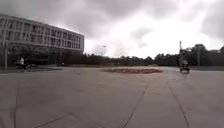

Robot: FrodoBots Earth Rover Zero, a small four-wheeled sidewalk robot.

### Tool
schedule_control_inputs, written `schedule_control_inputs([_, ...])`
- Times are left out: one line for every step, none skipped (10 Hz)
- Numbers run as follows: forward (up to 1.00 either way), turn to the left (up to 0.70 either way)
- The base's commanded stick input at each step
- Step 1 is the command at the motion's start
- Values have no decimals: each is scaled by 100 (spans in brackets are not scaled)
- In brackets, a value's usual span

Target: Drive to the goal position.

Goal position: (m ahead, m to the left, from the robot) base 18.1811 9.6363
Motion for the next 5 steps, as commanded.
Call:
schedule_control_inputs([85,0])
schedule_control_inputs([85,0])
schedule_control_inputs([85,0])
schedule_control_inputs([85,0])
schedule_control_inputs([85,11])
